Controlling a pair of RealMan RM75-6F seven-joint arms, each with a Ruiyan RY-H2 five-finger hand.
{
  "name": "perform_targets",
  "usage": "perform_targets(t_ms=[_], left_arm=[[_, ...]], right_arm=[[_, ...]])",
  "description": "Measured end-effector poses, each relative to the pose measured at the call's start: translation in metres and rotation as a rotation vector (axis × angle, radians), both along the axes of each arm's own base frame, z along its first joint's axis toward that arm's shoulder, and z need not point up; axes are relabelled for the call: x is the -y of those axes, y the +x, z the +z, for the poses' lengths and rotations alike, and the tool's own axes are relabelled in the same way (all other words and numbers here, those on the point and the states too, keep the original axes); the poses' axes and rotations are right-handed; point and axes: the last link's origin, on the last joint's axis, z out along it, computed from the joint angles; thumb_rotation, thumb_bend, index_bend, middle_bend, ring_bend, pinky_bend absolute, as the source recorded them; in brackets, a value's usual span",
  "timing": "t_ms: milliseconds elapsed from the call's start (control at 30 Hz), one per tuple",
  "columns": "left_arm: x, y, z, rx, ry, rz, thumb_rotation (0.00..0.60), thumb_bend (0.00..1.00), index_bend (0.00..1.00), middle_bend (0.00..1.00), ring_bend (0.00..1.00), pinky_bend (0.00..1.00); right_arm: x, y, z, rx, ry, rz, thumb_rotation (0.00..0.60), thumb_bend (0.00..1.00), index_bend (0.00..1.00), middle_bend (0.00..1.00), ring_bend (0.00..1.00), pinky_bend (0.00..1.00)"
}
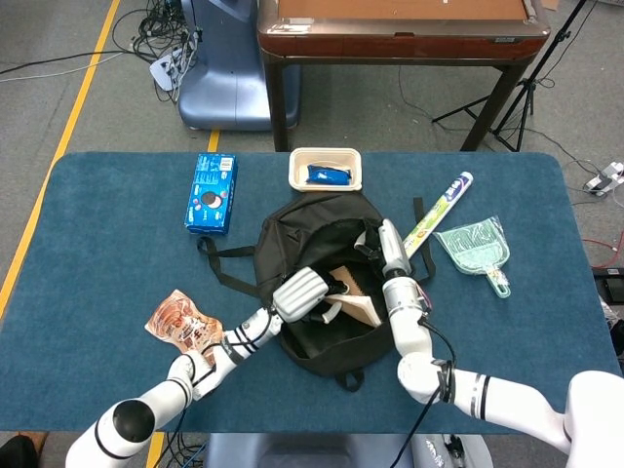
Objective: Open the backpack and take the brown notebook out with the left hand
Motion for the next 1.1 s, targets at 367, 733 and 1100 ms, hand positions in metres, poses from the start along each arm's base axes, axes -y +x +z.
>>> perform_targets(t_ms=[367, 733, 1100], left_arm=[[0.001, -0.025, 0.045, 0.139, -0.012, 0.073, 0.6, 0.56, 0.66, 0.69, 0.57, 0.44], [0.001, -0.037, 0.1, 0.344, -0.063, 0.233, 0.6, 0.55, 0.66, 0.69, 0.57, 0.44], [-0.001, -0.053, 0.162, 0.418, 0.002, 0.304, 0.6, 0.55, 0.65, 0.69, 0.57, 0.44]], right_arm=[[-0.004, -0.016, 0.006, -0.035, 0.039, 0.039, 0.6, 1.0, 0.6, 0.44, 0.29, 0.1], [-0.018, -0.029, 0.002, -0.138, 0.111, 0.183, 0.6, 0.81, 0.49, 0.33, 0.2, 0.1], [-0.043, -0.045, 0.006, -0.314, 0.242, 0.388, 0.6, 0.18, 0.01, 0.05, 0.0, 0.01]])
